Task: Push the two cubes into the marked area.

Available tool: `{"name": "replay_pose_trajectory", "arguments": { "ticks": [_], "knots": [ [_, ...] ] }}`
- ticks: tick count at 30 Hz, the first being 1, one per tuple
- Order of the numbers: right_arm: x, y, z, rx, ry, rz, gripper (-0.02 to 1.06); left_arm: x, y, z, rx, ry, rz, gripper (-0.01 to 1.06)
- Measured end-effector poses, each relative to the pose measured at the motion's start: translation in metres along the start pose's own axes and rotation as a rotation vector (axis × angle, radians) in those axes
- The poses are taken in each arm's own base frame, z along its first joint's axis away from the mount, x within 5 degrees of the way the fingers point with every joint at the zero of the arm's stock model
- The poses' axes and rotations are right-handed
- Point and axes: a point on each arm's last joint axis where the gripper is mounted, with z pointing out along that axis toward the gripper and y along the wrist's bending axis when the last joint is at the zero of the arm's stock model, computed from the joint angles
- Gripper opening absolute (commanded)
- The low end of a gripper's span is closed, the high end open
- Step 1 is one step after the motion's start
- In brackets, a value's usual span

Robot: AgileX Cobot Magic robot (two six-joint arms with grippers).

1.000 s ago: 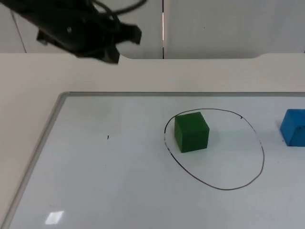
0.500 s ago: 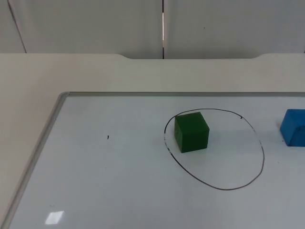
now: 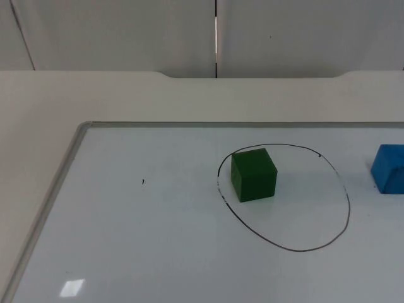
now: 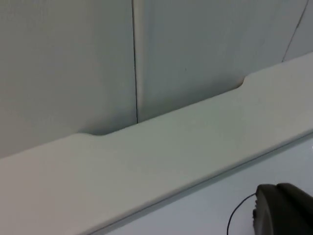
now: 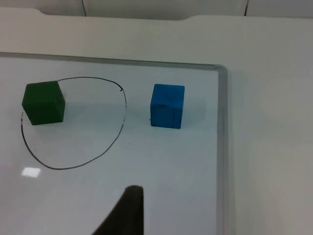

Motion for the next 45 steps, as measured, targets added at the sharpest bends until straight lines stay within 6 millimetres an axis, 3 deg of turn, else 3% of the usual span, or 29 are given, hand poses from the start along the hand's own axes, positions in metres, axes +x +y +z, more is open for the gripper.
{"name": "replay_pose_trajectory", "arguments": {
  "ticks": [5,12,20,26,30,32,40,45],
  "knots": [
    [0.0,0.0,0.0,0.0,0.0,0.0,1.05,-0.007,-0.003,-0.022,0.001,-0.052,0.011,0.0],
    [0.0,0.0,0.0,0.0,0.0,0.0,1.05,-0.005,-0.005,-0.033,0.007,-0.053,0.014,0.0],
    [0.0,0.0,0.0,0.0,0.0,0.0,1.05,0.03,-0.005,-0.039,-0.003,-0.009,0.004,0.0],
    [0.0,0.0,0.0,0.0,0.0,0.0,1.05,0.056,-0.006,-0.057,-0.015,-0.026,-0.01,0.0],
    [0.0,0.0,0.0,0.0,0.0,0.0,1.05,0.073,-0.009,-0.079,-0.014,-0.049,-0.006,0.0],
    [0.0,0.0,0.0,0.0,0.0,0.0,1.05,0.075,-0.01,-0.082,-0.013,-0.047,-0.003,0.0],
    [0.0,0.0,0.0,0.0,0.0,0.0,1.05,0.088,-0.014,-0.123,-0.021,-0.025,0.01,0.0],
    [0.0,0.0,0.0,0.0,0.0,0.0,1.05,0.105,-0.011,-0.146,-0.086,-0.015,-0.011,0.0]
  ]
}}
